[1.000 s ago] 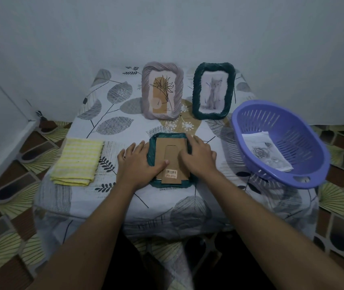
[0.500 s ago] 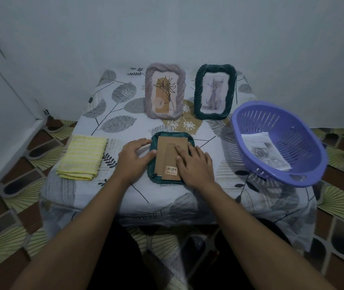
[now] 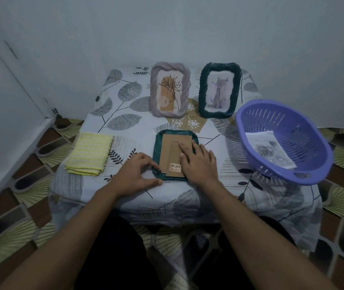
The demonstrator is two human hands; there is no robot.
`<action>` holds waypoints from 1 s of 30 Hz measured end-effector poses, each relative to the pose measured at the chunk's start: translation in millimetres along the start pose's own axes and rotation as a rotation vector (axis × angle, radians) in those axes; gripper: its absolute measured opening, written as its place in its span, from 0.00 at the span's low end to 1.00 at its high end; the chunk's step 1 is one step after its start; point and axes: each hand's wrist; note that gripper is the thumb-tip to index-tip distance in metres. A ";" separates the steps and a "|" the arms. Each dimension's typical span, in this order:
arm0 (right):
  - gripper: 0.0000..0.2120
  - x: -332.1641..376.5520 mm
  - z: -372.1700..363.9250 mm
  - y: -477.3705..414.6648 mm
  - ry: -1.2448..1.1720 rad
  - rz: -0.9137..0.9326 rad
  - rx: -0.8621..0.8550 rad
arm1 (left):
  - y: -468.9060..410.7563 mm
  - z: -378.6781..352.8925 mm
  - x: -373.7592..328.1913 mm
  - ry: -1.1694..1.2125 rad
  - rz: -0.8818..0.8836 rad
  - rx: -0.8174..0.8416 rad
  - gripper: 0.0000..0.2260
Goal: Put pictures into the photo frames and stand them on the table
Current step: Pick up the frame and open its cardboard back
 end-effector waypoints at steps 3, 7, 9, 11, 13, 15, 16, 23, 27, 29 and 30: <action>0.23 0.3 0.9 0.2 -0.006 0.000 0.000 | 0.8 -2.3 0.1 -0.035 -0.021 -0.031 0.14; 0.23 0.9 2.0 0.5 -0.018 -0.003 0.002 | 3.2 -5.2 -0.9 -0.044 -0.044 -0.061 0.12; 0.22 1.3 2.8 0.3 -0.020 -0.004 0.002 | 3.5 -6.1 -1.5 -0.039 -0.048 -0.058 0.12; 0.22 1.4 3.4 0.3 -0.020 -0.003 0.007 | 2.9 -7.1 -0.8 -0.044 -0.060 -0.054 0.12; 0.22 1.6 3.7 1.1 -0.022 -0.001 0.008 | 2.6 -7.0 0.4 -0.060 -0.066 -0.024 0.13; 0.22 2.1 3.9 2.0 -0.020 0.000 0.004 | 1.5 -6.1 1.6 -0.083 -0.065 0.024 0.18; 0.22 2.5 4.1 2.1 -0.018 -0.001 0.004 | 0.5 -5.9 2.4 -0.098 -0.063 0.045 0.20; 0.22 2.7 5.0 1.7 -0.026 -0.003 0.010 | -7.0 -5.5 8.0 -0.168 -0.075 0.123 0.16; 0.22 2.4 4.1 1.2 -0.021 0.001 0.009 | -9.9 -3.1 6.5 -0.191 -0.059 0.194 0.18; 0.22 2.7 4.2 1.4 -0.021 -0.002 0.008 | -11.8 1.3 4.8 -0.163 -0.076 0.213 0.15; 0.22 2.8 4.4 1.6 -0.022 -0.003 0.007 | -13.9 4.6 4.0 -0.130 -0.082 0.225 0.12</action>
Point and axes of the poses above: each hand's wrist, its own y-axis away from the middle knuckle, its own z-axis out of the back of the hand, x = y × z, and after that the axes turned 6 degrees about -y, right-handed
